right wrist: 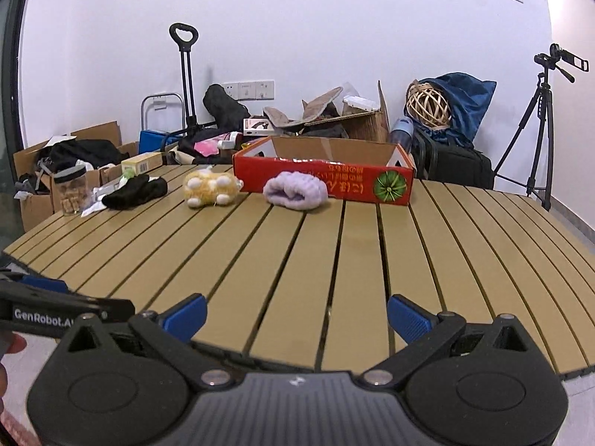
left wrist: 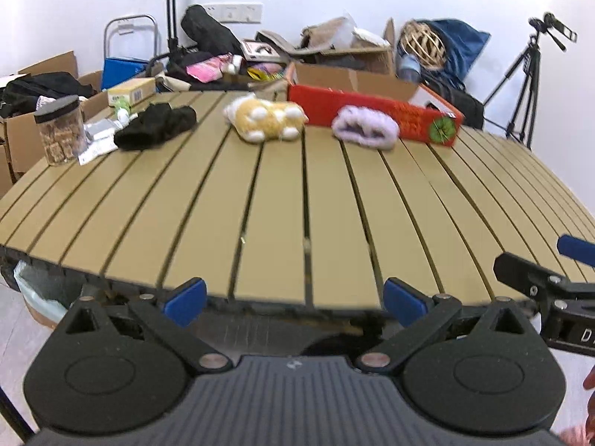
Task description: Collect trash
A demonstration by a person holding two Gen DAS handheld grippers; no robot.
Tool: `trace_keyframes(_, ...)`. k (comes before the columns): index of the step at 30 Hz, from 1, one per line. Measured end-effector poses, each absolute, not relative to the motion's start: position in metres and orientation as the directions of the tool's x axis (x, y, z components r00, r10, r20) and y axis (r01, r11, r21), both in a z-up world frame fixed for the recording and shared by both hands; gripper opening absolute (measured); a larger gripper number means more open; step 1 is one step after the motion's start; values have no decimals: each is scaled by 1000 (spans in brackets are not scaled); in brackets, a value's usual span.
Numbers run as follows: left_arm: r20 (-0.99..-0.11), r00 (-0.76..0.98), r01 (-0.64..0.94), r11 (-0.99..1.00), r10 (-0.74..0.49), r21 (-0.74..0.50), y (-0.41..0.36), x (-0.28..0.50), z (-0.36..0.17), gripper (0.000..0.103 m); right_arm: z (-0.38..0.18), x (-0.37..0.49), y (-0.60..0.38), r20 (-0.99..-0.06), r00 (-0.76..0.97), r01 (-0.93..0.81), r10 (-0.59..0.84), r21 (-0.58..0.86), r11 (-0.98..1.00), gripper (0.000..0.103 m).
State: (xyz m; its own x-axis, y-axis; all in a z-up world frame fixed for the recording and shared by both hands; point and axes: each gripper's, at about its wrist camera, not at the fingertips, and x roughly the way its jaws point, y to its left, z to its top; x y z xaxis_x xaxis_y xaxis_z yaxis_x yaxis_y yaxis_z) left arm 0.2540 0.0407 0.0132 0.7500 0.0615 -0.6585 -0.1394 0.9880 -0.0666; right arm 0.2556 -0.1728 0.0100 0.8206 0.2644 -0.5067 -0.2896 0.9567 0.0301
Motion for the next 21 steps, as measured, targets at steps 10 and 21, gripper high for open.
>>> trace_keyframes(10,-622,771,-235,969,141,-72,82,303,19,103,15,318,-144,-480,842,-258,244,37,965,103)
trace_keyframes(21,-582,794,-262,963,176,-67,114,364,30,103,17,406,-119,-492,836,-212,243,121,970,103)
